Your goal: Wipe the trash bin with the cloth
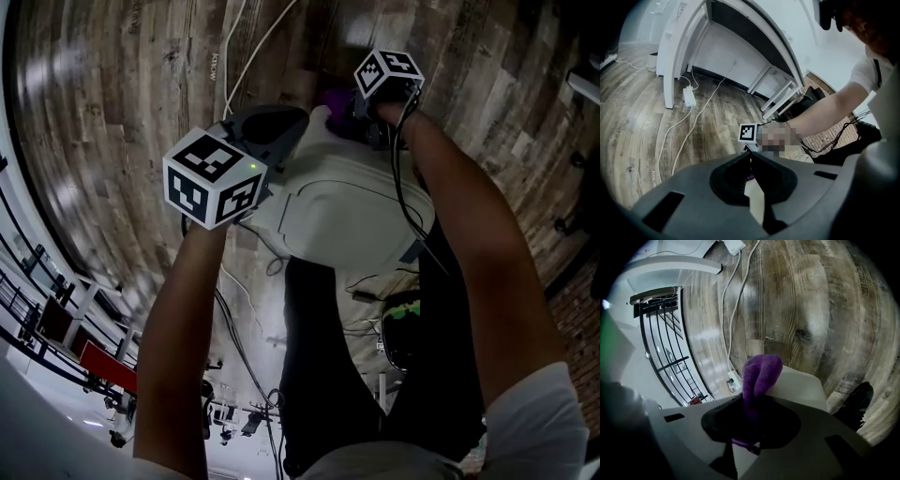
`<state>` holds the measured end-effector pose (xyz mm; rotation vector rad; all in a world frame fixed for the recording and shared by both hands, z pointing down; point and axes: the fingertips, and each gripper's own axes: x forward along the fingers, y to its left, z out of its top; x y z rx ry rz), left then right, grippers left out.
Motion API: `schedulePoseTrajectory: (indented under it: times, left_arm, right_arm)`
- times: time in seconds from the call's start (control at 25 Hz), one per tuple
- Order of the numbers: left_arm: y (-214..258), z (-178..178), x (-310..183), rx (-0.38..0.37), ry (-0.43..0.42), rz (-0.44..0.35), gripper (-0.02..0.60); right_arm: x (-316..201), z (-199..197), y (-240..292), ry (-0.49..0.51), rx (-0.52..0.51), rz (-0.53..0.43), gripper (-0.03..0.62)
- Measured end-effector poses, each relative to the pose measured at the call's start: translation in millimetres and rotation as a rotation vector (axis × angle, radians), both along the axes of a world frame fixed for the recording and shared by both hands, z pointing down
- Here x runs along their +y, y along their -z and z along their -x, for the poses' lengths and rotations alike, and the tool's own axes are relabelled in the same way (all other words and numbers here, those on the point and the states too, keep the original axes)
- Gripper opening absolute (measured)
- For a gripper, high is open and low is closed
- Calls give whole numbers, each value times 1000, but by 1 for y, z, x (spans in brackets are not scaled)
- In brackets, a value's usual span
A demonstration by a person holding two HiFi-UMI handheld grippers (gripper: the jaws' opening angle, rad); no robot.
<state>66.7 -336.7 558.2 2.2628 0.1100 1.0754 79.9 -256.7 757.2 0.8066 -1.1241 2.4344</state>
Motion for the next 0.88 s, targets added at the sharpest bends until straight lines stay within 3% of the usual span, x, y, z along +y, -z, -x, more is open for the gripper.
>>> schedulePoseTrajectory:
  times: [0.88]
  left_arm:
    - [-16,-85,66,-25,-159,44,5]
  right_arm:
    - [117,-80,-25,36,80,45,97]
